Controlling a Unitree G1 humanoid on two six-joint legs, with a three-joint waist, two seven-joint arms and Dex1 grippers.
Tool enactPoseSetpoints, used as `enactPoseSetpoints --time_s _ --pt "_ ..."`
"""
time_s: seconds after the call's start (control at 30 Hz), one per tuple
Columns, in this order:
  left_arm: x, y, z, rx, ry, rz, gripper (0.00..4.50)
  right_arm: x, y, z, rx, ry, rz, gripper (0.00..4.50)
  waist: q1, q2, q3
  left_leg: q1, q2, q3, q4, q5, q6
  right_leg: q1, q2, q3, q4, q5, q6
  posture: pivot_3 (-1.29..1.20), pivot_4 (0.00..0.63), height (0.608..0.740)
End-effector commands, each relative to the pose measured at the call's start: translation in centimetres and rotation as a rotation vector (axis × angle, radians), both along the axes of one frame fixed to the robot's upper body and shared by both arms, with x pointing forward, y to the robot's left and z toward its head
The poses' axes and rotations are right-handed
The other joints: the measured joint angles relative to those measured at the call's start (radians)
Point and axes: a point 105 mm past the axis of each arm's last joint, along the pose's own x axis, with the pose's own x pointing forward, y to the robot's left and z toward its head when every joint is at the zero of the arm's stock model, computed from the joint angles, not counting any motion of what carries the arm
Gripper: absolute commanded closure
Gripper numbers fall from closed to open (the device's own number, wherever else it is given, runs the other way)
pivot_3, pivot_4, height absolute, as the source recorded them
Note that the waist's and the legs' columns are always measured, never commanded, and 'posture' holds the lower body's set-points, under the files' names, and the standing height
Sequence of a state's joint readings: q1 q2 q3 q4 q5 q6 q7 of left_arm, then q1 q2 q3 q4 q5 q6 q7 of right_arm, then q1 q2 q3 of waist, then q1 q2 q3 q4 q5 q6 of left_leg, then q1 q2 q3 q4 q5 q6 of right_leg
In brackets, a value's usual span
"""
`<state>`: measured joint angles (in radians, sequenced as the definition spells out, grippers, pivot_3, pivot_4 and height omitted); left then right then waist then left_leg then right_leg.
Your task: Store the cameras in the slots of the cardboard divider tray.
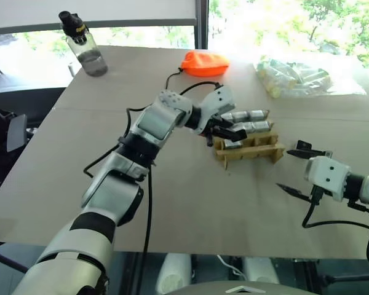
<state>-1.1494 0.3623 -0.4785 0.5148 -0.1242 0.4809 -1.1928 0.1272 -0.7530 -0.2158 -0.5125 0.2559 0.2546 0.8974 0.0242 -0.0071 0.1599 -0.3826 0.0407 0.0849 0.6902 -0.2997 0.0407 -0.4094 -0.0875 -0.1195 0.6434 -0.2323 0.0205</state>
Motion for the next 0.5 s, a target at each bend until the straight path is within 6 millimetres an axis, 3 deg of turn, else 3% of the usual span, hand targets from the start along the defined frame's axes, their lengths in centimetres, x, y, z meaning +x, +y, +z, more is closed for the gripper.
enactPoseSetpoints --time_s 0.03,0.23,0.5 --pt "0.4 -1.0 1.0 0.029 -0.059 -0.065 3.75 -0.7 -0.2 0.3 0.201 0.036 -0.083 0.00 -0.001 0.000 0.000 0.000 0.000 0.000 0.000 0.000 0.000 0.000 0.000 0.000 0.000 0.000 0.000 0.00 0.150 0.726" --pt "1.0 -3.1 1.3 0.049 -0.082 -0.096 3.75 -3.8 0.4 -3.1 0.359 0.178 -0.119 0.00 0.011 0.000 0.000 -0.003 -0.001 0.000 0.000 0.000 0.000 -0.002 0.000 -0.001 -0.001 0.000 0.000 0.00 0.150 0.726" --pt "1.0 -4.8 0.9 0.103 -0.101 -0.130 3.75 -5.5 -0.3 -3.4 0.495 0.120 -0.156 0.00 0.002 -0.001 0.000 -0.001 -0.001 -0.005 -0.001 -0.001 0.001 -0.002 0.000 0.002 0.000 -0.002 0.003 0.00 0.150 0.726"
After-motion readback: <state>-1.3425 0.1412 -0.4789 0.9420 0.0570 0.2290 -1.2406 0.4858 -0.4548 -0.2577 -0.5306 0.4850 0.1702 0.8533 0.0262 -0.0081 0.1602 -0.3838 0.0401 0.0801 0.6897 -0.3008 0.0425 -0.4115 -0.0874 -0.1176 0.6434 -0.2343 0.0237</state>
